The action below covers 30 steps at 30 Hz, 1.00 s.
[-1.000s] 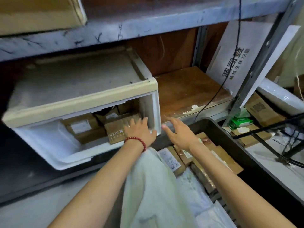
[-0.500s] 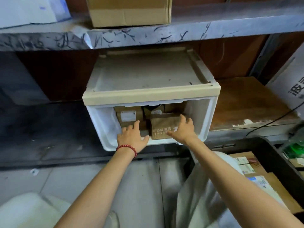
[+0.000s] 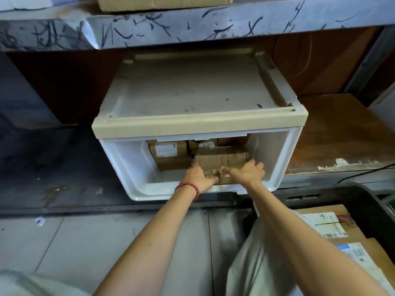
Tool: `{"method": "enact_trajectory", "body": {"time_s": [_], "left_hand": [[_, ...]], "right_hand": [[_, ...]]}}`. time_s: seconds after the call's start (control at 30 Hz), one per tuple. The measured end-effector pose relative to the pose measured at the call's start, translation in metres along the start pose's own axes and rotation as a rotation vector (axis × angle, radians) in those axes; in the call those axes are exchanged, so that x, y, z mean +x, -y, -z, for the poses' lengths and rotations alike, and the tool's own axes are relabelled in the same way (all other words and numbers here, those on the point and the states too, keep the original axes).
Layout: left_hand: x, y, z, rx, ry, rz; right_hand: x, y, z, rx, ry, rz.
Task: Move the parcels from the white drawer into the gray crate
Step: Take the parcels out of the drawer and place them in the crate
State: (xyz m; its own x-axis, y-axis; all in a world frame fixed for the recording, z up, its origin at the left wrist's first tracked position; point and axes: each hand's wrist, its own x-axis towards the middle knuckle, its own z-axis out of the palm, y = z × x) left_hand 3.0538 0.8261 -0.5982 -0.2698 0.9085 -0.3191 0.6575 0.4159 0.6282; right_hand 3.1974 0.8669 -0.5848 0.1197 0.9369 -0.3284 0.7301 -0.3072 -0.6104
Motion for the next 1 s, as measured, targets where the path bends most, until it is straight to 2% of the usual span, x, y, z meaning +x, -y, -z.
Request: {"method": "enact_trajectory", "body": {"time_s": [0.1,0.2,0.37,0.53,0.63,0.73,0.9,1.0], "left_hand": [[-0.002,0.004,0.001,-0.091,-0.127,0.034],[-0.013,0.016,0.009,-0.123,-0.232,0.051],[-0.05,0.031,0.033,-0.091,-0.258,0.056],[-0.089,0.059,0.078,-0.123,-0.24,-0.02],[-0.119,0.068,0.096,-0.186,-0.248,-0.056],[-0.145,0.075,0.095,-0.279,-0.261,-0.118],[-0.163,0.081,0.08,-0.292,-0.339,-0.178],[-0.165,0.088,0.072,-0.251,-0.379,-0.198]], "right_hand": [[0.002,-0.001,0.005,0.176,0.083,-0.053],[-0.01,-0.003,0.004,0.455,0.147,0.01],[-0.058,0.002,-0.005,0.698,0.274,0.074],[-0.108,-0.012,-0.021,0.797,0.457,0.114],[-0.121,-0.017,-0.027,0.862,0.579,0.062],[-0.131,-0.017,-0.034,0.827,0.657,0.02],[-0.135,-0.019,-0.035,0.834,0.687,-0.055],[-0.133,-0.021,-0.032,0.863,0.636,-0.053]]}}
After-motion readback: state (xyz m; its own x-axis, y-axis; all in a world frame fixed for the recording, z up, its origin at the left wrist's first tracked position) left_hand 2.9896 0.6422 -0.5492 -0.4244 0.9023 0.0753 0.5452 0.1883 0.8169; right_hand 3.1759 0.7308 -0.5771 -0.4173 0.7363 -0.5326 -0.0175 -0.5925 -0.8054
